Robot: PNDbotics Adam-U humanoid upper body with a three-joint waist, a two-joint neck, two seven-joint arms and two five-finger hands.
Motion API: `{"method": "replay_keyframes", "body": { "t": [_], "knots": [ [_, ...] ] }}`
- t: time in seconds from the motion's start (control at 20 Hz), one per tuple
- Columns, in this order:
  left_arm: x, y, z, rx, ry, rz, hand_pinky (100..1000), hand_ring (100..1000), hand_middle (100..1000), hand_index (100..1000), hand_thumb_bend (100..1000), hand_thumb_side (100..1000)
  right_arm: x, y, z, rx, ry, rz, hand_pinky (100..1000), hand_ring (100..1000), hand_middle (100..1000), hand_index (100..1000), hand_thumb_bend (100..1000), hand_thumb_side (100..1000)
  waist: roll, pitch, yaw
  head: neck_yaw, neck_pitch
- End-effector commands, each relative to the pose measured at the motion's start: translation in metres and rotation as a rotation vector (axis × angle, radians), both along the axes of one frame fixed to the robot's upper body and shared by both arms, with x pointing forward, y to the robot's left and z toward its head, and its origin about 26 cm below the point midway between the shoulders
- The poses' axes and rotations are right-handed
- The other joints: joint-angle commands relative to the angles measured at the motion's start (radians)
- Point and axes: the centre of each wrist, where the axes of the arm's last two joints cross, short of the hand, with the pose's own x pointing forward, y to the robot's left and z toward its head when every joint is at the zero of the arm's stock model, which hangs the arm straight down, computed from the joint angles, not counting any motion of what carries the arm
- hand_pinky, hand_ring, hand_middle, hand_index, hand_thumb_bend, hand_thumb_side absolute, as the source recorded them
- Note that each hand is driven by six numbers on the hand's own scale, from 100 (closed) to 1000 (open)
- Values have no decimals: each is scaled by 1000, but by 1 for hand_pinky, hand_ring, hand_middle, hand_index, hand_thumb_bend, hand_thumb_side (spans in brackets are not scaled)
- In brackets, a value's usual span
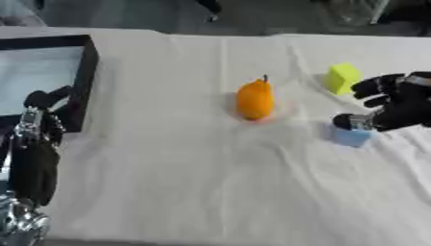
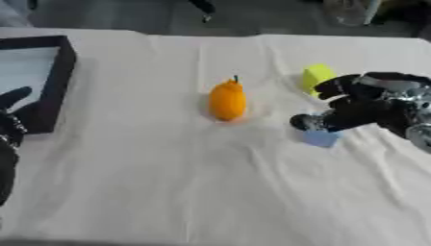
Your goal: Pick up the objects with one hand, pass them to the other hand, and then place them into the box on the other side of the table.
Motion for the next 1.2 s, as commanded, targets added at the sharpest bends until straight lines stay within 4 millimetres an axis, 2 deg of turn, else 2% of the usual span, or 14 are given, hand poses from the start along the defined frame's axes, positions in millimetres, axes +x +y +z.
{"method": "replay_keyframes", "body": {
  "t": [0.05,0.3,0.35,0.4,0.6,1.2],
  "knots": [
    [-1,1,8,16,-28,-9,1000,829,847,793,150,837,8,-7,7,-119,-22,-141,918,982,915,913,432,107,-14,-21,1,-3,-9],
    [-2,2,7,16,-25,-6,1000,830,847,792,151,838,18,-12,9,-115,-2,-126,941,1000,932,923,469,130,-13,-20,-1,-3,-6],
    [-2,2,7,16,-26,-6,1000,830,847,792,150,838,21,-14,11,-115,-2,-128,943,1000,933,921,398,165,-13,-20,-2,-3,-5],
    [-2,2,7,16,-26,-6,1000,830,847,792,150,839,24,-17,12,-117,-3,-135,945,1000,931,919,469,117,-12,-19,-2,-3,-6],
    [-2,2,7,16,-26,-5,1000,830,847,792,151,841,34,-25,11,-128,10,-149,951,992,930,930,485,100,-12,-16,-2,-3,-9],
    [0,2,10,17,-41,-4,1000,830,845,791,149,836,40,-34,8,-163,76,-88,952,997,924,921,456,100,-15,-6,6,3,-29]
  ]
}}
